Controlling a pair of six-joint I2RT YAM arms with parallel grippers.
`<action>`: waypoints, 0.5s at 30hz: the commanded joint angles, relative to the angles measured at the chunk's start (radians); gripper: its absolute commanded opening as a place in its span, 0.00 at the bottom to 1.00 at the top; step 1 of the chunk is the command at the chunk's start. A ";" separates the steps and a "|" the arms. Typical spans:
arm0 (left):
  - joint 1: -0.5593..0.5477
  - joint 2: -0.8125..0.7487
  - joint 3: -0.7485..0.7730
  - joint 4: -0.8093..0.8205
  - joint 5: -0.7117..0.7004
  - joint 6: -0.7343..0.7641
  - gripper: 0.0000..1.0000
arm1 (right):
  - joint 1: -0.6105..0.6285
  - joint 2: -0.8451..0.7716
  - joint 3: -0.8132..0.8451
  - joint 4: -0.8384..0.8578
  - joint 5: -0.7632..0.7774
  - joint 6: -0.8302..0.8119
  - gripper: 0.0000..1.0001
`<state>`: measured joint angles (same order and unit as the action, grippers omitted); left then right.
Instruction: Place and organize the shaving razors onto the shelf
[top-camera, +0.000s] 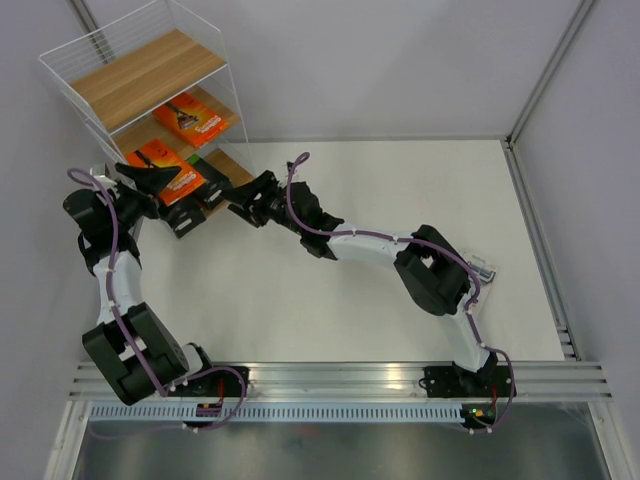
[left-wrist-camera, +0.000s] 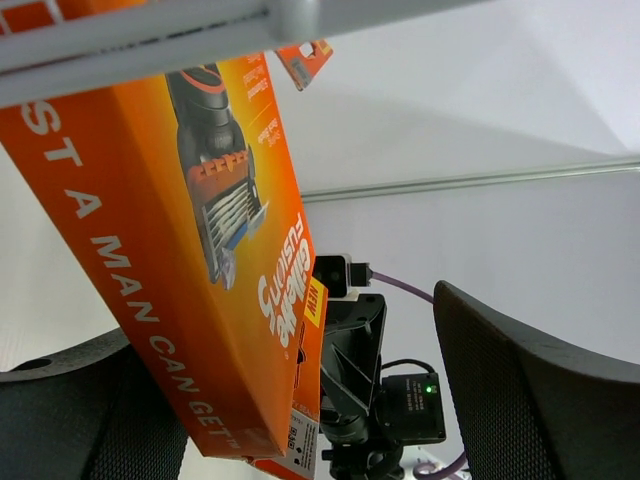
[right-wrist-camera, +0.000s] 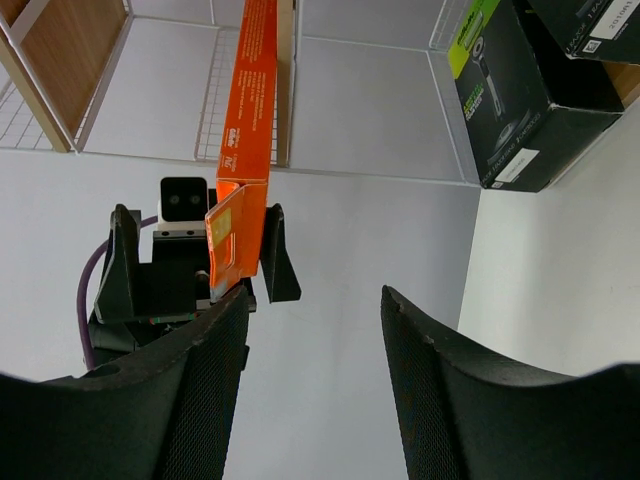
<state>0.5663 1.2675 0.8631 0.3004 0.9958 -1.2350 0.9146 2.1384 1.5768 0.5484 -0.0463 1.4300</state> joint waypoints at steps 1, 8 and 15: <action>0.007 -0.034 0.010 -0.037 -0.008 0.072 0.92 | 0.004 -0.060 -0.023 0.051 0.006 0.021 0.62; 0.014 0.015 -0.030 0.195 -0.068 -0.187 0.81 | 0.004 -0.064 -0.034 0.064 0.008 0.024 0.62; 0.015 0.052 -0.058 0.470 -0.086 -0.489 0.80 | 0.003 -0.067 -0.051 0.067 0.010 0.030 0.62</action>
<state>0.5747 1.3201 0.8024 0.5842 0.9390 -1.5455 0.9146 2.1342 1.5391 0.5705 -0.0460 1.4445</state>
